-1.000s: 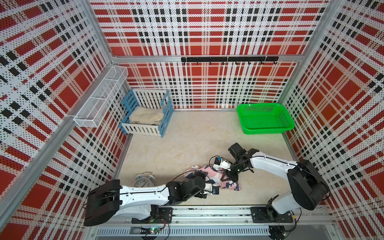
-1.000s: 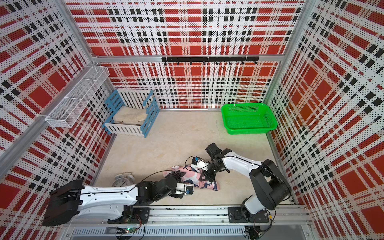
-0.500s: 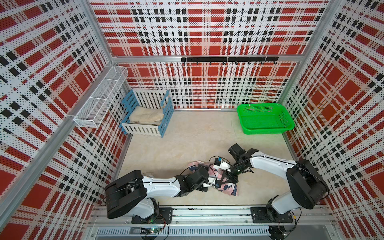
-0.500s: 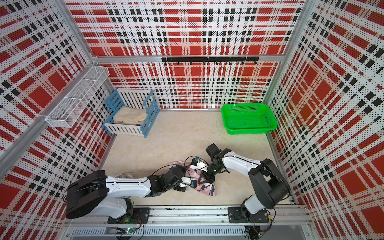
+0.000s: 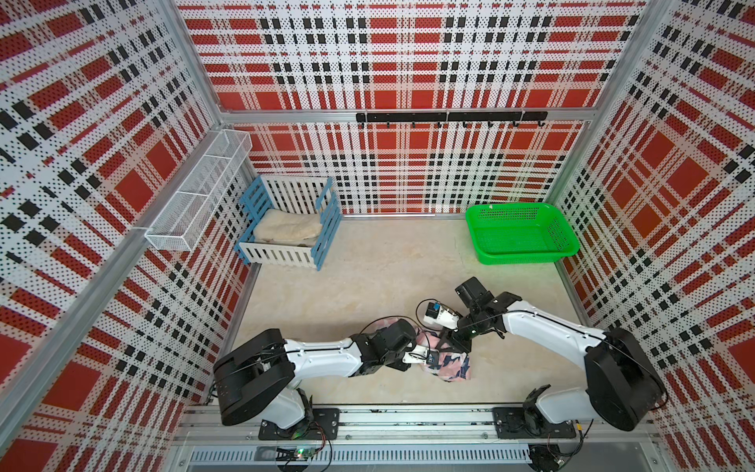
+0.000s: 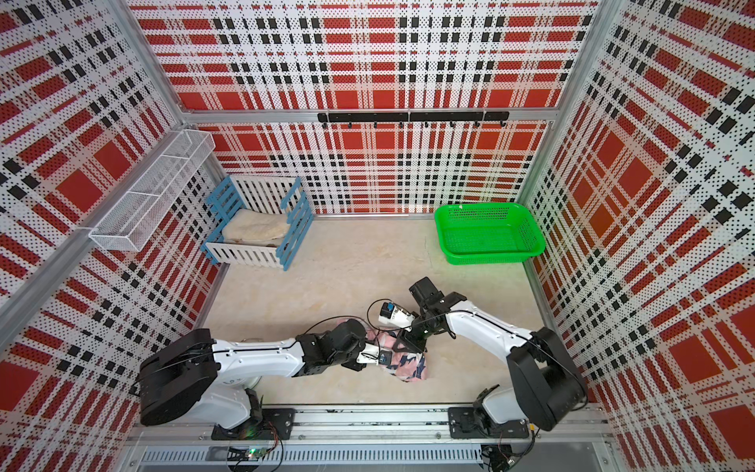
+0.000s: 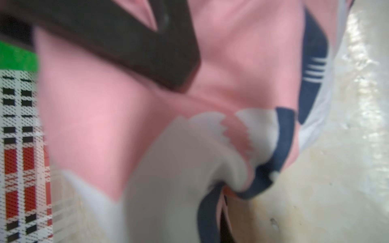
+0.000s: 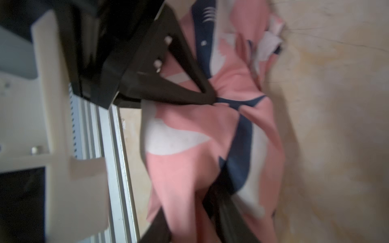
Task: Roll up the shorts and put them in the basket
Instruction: Pick up the shorts from the center of the board.
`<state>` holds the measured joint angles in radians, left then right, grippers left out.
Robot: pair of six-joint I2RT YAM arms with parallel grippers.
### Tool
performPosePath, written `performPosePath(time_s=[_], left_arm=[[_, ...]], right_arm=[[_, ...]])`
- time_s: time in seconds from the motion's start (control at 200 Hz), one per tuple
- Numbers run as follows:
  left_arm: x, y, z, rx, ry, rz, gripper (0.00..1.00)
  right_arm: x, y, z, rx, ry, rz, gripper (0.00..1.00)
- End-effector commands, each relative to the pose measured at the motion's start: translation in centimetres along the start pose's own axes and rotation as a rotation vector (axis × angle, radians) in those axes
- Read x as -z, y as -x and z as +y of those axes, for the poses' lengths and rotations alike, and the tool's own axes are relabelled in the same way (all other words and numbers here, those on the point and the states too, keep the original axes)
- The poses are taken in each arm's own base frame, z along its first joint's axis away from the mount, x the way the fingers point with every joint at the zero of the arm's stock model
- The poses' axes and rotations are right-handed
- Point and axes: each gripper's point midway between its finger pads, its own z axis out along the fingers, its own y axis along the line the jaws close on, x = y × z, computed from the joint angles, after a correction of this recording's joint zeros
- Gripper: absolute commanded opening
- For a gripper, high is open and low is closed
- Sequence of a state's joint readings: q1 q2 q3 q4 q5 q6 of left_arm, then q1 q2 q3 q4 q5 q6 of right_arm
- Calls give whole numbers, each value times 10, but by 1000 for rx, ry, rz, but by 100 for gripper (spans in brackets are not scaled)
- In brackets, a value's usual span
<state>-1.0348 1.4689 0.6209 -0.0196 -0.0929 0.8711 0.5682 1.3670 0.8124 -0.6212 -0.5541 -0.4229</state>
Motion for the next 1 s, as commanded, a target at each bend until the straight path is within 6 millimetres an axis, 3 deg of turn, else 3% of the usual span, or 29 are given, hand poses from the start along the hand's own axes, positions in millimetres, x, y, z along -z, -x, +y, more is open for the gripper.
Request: performPosePath(time_s=[0.0, 0.035, 0.205, 0.351, 0.526, 0.646, 0.731, 0.832, 0.997], left_arm=[[13, -14, 8, 33, -34, 51, 0], [17, -17, 20, 61, -19, 59, 0], [47, -32, 82, 162, 86, 74, 0], [75, -63, 134, 191, 233, 153, 0], [121, -121, 206, 288, 442, 309, 0], [147, -166, 239, 286, 561, 464, 0], [158, -182, 261, 330, 600, 474, 0], [158, -171, 287, 389, 638, 410, 0], [127, -104, 329, 460, 666, 233, 0]], right_arm=[[40, 30, -45, 26, -328, -126, 75], [58, 38, -57, 19, -436, -166, 84], [142, 61, -85, 9, -815, -302, 88], [177, 59, -89, -18, -955, -323, 88], [186, 48, -88, -36, -1008, -325, 88], [178, 41, -87, -38, -992, -310, 88], [172, 35, -87, -42, -981, -293, 88], [178, 26, -92, -70, -1032, -269, 88], [233, 6, -114, -266, -1266, -311, 91]])
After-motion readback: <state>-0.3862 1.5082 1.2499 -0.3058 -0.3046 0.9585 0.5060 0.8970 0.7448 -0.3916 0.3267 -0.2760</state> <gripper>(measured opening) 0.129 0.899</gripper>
